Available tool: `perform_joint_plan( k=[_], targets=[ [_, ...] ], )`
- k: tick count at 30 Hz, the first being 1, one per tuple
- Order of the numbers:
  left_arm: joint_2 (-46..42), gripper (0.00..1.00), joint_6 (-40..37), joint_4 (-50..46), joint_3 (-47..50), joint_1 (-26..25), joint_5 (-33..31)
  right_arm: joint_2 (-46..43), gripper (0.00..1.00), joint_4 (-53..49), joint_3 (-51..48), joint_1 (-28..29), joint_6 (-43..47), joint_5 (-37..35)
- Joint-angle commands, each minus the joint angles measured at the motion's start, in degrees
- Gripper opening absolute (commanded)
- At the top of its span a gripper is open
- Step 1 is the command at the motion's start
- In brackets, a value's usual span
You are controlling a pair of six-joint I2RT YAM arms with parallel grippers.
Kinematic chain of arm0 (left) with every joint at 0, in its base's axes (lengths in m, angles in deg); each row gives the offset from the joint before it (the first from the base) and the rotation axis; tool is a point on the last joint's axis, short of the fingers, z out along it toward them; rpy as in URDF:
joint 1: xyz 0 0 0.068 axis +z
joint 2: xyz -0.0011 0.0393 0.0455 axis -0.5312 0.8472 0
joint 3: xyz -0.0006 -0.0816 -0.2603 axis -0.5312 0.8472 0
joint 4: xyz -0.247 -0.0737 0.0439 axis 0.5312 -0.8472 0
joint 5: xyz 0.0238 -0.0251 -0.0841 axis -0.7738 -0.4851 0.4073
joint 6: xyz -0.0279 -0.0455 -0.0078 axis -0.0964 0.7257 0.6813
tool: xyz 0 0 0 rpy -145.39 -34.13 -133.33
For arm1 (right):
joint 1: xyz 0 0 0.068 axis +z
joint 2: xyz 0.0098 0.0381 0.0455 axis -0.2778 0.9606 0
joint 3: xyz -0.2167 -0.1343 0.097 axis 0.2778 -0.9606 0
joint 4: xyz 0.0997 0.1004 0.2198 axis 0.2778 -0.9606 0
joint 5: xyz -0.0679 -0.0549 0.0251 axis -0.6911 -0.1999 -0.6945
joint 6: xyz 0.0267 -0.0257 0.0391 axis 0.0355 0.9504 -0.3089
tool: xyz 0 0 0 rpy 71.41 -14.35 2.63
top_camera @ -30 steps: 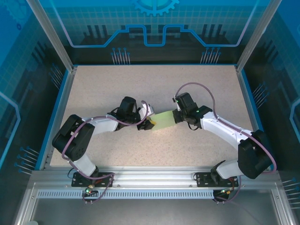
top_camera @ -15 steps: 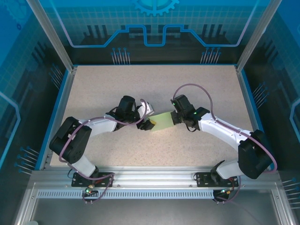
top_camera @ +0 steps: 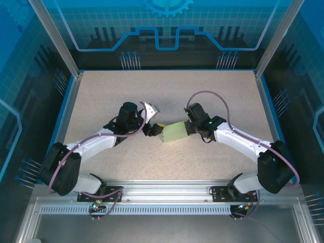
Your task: Fold the paper box
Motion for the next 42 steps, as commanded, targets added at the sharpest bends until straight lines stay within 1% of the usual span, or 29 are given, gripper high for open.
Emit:
perform_joint_plan(
  k=[1, 5, 7, 9, 12, 15, 18, 20, 23, 31, 33, 42],
  targets=[
    [-3.07, 0.73, 8.84, -7.19, 1.26, 0.34, -5.24, -0.74, 0.0, -4.14, 0.84, 0.94, -0.91, -0.76],
    [-5.12, 0.71, 12.98, -9.76, 2.83, 0.29, -4.4, -0.44, 0.0, -3.97, 0.94, 0.99, -0.83, -0.58],
    [-5.37, 0.69, 13.92, -10.27, 3.19, 0.21, -4.0, -0.14, 0.0, -3.87, 1.14, 0.99, -0.82, -0.37],
    [-5.18, 0.66, 13.96, -11.51, 2.55, 0.11, -2.28, 0.0, 0.0, -3.96, 1.32, 1.06, -0.83, -0.23],
    [-5.13, 0.64, 12.38, -13.57, 1.42, -0.99, -1.05, 0.13, 0.0, -4.18, 1.51, 1.05, -0.64, -0.32],
    [-5.81, 0.65, 9.25, -13.81, 1.66, -2.84, -2.24, 0.05, 0.0, -4.31, 1.7, 1.01, -0.35, -0.47],
    [-4.84, 0.64, 6.15, -13.62, 1.15, -4.59, -4.83, 0.33, 0.0, -4.4, 1.98, 0.99, -0.13, -0.41],
    [-3.1, 0.6, 4.93, -14.69, -0.54, -4.98, -6.4, 0.52, 0.0, -4.42, 2.06, 1.05, -0.04, -0.24],
    [-0.98, 0.51, 3.82, -15.71, -2.8, -5.2, -8.08, 0.73, 0.0, -4.49, 2.17, 1.01, 0.04, -0.06],
    [0.42, 0.26, 3.44, -15.72, -4.84, -5.16, -7.41, 0.84, 0.0, -4.67, 2.0, 0.96, 0.28, -0.23],
    [0.71, 0.22, 3.42, -15.79, -4.98, -5.19, -7.39, 0.79, 0.0, -4.72, 2.03, 0.9, 0.23, -0.23],
    [1.68, 0.12, 5.01, -15.53, -5.2, -5.25, -7.1, 0.8, 0.0, -4.49, 1.97, 0.91, -0.07, 0.2]
  ],
)
